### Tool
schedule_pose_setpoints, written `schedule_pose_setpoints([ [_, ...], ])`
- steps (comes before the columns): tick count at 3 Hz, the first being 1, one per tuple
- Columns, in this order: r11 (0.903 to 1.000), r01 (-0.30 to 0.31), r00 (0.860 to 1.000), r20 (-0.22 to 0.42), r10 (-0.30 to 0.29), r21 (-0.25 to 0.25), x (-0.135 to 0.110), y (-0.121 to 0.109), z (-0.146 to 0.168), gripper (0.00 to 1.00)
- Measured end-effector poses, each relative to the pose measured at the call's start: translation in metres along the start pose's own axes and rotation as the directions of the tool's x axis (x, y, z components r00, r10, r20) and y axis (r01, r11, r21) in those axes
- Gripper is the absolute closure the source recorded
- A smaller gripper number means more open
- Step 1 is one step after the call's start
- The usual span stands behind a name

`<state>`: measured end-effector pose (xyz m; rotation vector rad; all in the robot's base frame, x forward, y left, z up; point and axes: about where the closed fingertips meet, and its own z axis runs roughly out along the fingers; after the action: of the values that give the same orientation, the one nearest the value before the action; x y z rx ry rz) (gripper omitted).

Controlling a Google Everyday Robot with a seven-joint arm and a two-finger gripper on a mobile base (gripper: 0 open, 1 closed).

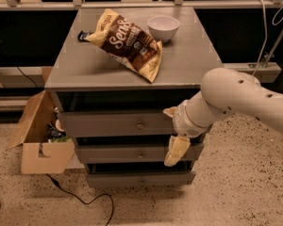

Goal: Open top drawer

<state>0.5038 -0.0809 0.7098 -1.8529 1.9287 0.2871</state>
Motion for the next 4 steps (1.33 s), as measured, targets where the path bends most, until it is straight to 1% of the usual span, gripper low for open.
schedule_pose_setpoints([
  [1,0.9996,0.024,0.999,0.031,-0.024,0.018,-0.006,-0.024,0.020,0.00],
  [2,0.9986,0.044,0.998,0.032,-0.045,0.031,-0.010,-0.047,0.035,0.00],
  [3,0.9980,0.056,0.998,0.023,-0.056,0.031,-0.013,-0.065,0.047,0.00],
  [4,0.9974,0.069,0.998,0.013,-0.069,0.020,-0.014,-0.076,0.062,0.00],
])
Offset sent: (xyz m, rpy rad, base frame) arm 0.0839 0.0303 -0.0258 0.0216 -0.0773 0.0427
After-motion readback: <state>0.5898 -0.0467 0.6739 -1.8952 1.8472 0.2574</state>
